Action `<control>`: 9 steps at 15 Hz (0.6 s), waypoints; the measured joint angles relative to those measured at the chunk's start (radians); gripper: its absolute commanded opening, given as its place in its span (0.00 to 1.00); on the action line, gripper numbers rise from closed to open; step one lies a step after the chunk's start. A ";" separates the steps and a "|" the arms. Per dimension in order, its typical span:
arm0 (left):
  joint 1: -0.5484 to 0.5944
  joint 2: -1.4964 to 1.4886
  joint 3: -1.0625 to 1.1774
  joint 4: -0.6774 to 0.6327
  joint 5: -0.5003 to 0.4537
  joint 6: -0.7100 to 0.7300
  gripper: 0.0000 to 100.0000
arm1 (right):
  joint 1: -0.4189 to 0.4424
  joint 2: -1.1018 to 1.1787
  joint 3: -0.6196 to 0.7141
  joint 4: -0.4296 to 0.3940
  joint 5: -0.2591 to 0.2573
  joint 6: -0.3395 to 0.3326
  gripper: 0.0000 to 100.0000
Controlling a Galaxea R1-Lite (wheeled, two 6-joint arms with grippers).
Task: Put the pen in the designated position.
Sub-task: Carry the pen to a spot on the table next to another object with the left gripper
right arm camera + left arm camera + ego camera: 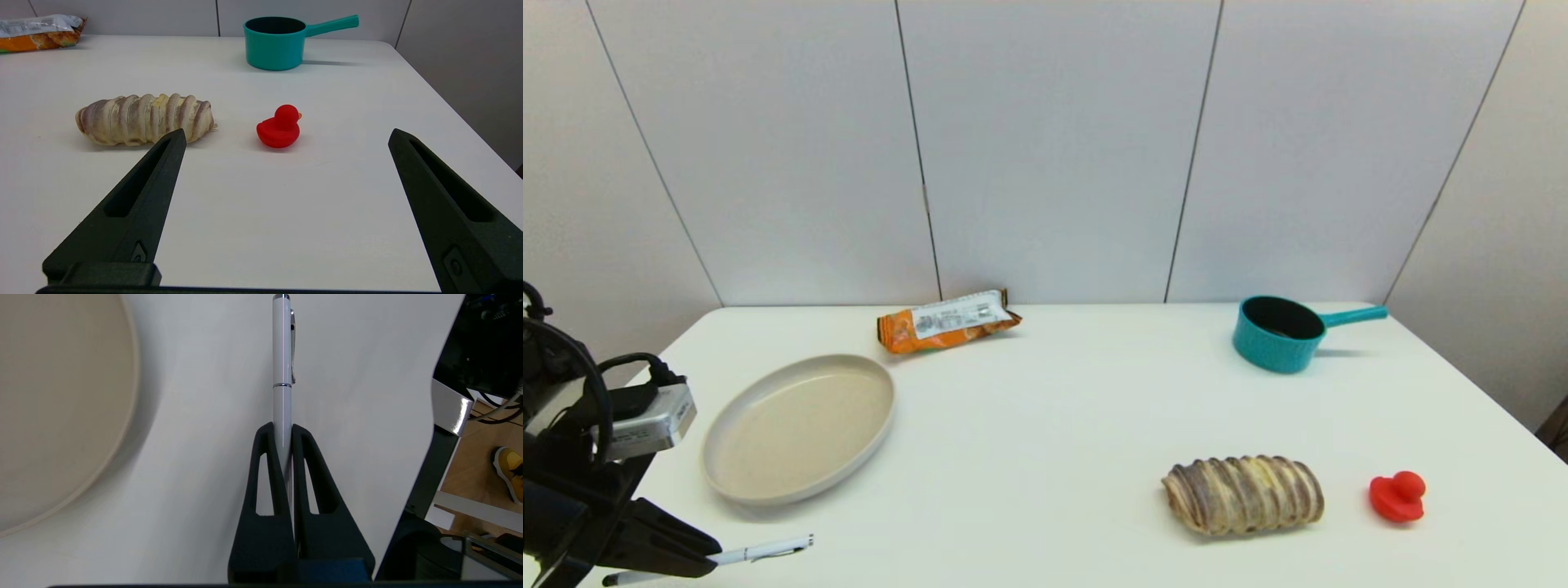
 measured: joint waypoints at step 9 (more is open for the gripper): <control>0.004 0.129 0.002 -0.120 0.009 -0.003 0.00 | 0.000 0.000 0.000 0.000 0.000 0.000 1.00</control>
